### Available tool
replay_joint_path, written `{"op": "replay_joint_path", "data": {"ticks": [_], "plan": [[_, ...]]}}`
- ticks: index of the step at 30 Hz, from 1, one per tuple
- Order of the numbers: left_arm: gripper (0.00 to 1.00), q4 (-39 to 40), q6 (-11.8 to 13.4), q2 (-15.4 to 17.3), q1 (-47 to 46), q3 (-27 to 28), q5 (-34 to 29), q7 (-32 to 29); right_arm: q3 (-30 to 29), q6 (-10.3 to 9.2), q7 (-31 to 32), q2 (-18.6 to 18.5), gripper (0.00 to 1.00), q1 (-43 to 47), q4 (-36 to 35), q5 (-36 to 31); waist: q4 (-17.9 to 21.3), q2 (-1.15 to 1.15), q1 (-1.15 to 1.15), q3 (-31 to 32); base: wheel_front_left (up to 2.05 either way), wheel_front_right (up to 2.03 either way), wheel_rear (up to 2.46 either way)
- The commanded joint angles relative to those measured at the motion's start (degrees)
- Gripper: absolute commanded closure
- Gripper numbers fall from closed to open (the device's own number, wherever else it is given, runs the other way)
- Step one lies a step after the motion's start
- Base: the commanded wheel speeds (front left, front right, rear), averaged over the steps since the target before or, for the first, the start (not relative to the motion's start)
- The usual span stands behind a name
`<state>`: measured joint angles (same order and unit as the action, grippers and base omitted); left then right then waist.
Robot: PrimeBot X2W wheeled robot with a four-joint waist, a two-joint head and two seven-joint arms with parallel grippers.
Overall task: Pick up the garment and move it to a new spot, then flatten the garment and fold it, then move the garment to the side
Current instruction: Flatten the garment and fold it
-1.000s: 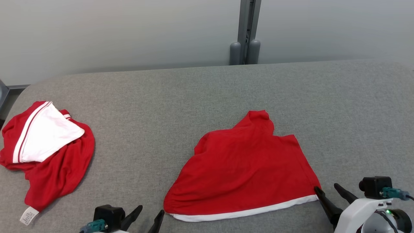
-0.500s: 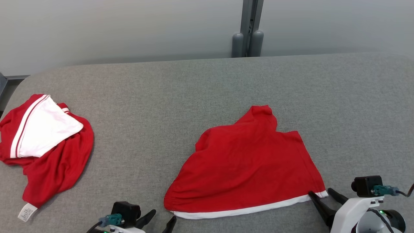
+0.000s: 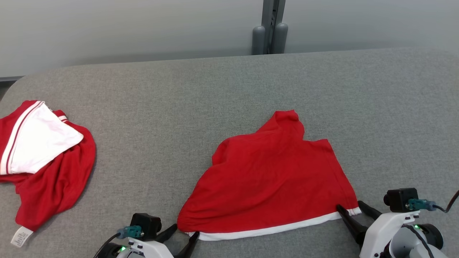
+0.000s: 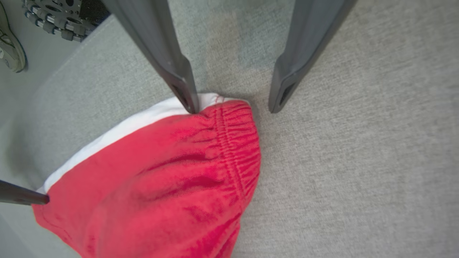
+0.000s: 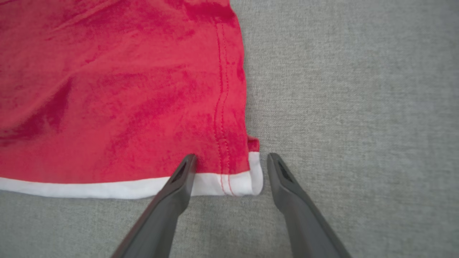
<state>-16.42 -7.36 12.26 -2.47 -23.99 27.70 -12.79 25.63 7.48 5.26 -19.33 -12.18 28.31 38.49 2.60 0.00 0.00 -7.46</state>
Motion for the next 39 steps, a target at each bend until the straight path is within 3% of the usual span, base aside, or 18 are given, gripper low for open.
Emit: {"op": "replay_joint_path", "data": {"ticks": [1, 3, 4, 5, 6, 8, 9, 18, 30, 39], "plan": [[0.0, -0.8, -0.1, 0.4, -1.3, -0.5, 0.7, 0.3, 0.6, 0.03, -0.3, 0.0, 0.0, -0.4, 0.6, 0.5, 0.1, 0.0, 0.0, -0.2, 0.0, 0.0, 0.0], [0.02, -1.5, -0.1, 0.6, -1.8, -1.3, 1.3, 0.7, 1.1, 0.03, -0.5, 0.1, 0.0, -0.7, 0.9, 0.8, 0.1, 0.0, 0.0, -0.3, 0.0, 0.0, 0.0], [0.25, -1.7, -0.1, 0.7, -2.0, -1.8, 1.7, 0.8, 1.4, 0.03, -0.6, 0.1, 0.05, -0.8, 1.1, 1.0, 0.1, 0.0, 0.0, -0.3, 0.0, 0.0, 0.0], [0.48, -1.8, -0.1, 0.9, -2.2, -2.2, 2.0, 1.0, 1.7, 0.03, -0.7, 0.2, 0.2, -1.0, 1.3, 1.1, 0.1, 0.0, 0.0, -0.3, 0.0, 0.0, 0.0], [0.61, -2.0, -0.1, 1.1, -2.4, -2.5, 2.3, 1.1, 2.0, 0.03, -0.9, 0.3, 0.47, -1.1, 1.4, 1.3, 0.0, 0.0, 0.0, -0.2, 0.0, 0.0, 0.0], [1.0, -2.1, -0.1, 1.5, -2.7, -3.3, 2.9, 1.5, 2.4, 0.03, -1.2, 0.2, 0.88, -1.2, 1.6, 1.7, 0.0, 0.0, 0.0, -0.1, 0.0, 0.0, 0.0], [1.0, -2.0, -0.1, 1.7, -2.8, -3.6, 3.2, 1.6, 2.6, 0.03, -1.3, 0.1, 1.0, -1.3, 1.8, 1.9, -0.1, 0.0, 0.0, 0.1, 0.0, 0.0, 0.0], [1.0, 0.8, -0.1, 4.0, -1.4, -5.0, 6.0, 2.6, 3.3, 0.03, -3.2, -1.1, 1.0, -1.6, 2.1, 2.8, -0.3, 0.0, 0.0, 2.2, 0.0, 0.0, 0.0], [1.0, 11.5, 2.5, 7.4, 1.7, -3.5, 6.6, 0.6, -1.1, 0.02, -3.7, -2.0, 1.0, 0.1, -4.4, 0.2, 0.1, 0.0, 0.0, 4.7, 0.0, 0.0, 0.0], [1.0, 15.5, 1.8, 11.5, -7.6, -1.9, 7.2, -6.4, -2.5, 0.02, -3.0, -1.6, 1.0, -5.4, -10.8, -0.6, 1.4, 0.0, 0.0, 1.6, 0.0, 0.0, 0.0]]}}
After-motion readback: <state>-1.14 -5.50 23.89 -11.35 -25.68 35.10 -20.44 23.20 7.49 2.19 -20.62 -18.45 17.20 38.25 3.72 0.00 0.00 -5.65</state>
